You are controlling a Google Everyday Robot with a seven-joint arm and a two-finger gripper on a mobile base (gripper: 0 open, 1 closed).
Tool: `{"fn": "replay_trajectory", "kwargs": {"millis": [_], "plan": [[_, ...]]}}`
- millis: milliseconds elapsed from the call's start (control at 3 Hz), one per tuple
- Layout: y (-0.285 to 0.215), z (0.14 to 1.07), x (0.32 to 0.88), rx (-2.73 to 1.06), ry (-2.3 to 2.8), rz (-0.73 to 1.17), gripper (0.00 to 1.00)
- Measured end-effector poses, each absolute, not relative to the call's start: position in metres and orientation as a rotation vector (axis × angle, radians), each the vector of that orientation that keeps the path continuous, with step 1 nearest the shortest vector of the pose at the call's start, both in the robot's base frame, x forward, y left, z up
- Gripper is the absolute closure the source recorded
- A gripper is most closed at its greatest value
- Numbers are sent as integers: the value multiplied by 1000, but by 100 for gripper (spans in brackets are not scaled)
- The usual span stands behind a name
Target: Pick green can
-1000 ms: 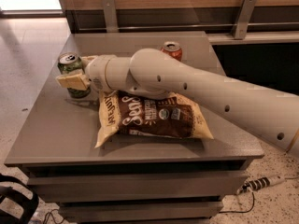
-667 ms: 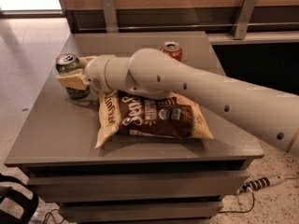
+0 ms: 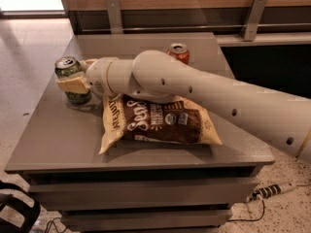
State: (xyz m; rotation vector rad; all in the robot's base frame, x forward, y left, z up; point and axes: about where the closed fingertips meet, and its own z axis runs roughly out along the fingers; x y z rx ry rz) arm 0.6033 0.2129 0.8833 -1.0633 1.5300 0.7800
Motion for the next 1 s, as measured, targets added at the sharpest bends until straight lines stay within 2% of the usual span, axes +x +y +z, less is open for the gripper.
{"fn": "replay_trajectory", "kwargs": {"millis": [1000], "plan": [[199,926,598,-1051,1462,734,100]]}}
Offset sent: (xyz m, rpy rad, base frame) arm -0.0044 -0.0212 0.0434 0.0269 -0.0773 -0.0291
